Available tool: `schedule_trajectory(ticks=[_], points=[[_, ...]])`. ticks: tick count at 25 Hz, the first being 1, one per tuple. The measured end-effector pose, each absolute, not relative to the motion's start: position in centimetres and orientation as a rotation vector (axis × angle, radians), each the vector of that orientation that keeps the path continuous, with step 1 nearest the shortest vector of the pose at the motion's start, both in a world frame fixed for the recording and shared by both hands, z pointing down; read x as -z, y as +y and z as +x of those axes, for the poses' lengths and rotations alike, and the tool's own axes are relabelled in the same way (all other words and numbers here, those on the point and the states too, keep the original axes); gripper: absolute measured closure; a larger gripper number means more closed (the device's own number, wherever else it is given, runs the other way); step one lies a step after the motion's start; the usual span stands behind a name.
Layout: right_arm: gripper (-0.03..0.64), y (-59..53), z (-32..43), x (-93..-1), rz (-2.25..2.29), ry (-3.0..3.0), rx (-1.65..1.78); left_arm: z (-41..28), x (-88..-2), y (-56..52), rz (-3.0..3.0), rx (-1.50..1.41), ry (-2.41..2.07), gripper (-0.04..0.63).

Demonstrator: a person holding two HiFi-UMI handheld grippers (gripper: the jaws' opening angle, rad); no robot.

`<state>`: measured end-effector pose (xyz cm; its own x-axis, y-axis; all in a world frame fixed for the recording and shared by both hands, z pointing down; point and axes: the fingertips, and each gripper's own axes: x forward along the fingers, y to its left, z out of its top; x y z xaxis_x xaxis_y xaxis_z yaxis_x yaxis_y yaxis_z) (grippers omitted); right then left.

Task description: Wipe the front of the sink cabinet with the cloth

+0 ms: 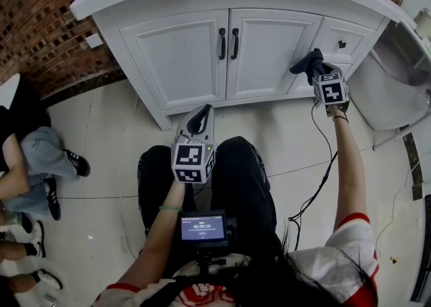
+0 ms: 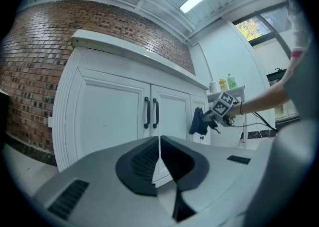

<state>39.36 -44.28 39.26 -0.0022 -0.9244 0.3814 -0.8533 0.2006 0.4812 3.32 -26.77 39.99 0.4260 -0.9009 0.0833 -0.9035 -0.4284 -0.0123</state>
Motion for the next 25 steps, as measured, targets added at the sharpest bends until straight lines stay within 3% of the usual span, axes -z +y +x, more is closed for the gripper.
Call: schedule_trajectory(ticks=[7, 11, 25], points=[[0.509, -43.4, 40.4, -25.1, 1.828, -1.932, 0.375, 3.5, -39.4, -26.2, 2.629, -0.104, -1.667, 0.552], [0.508, -43.5, 40.2, -22.4, 1.874, -1.962, 0.422, 3.5, -39.1, -25.9, 2.633, -0.105, -1.669, 0.552], [0.509, -47.1, 39.3, -38.7, 1.791, -1.886, 0.059, 2.7, -39.3, -26.2, 2.626, -0.131, -1.692, 0.552]])
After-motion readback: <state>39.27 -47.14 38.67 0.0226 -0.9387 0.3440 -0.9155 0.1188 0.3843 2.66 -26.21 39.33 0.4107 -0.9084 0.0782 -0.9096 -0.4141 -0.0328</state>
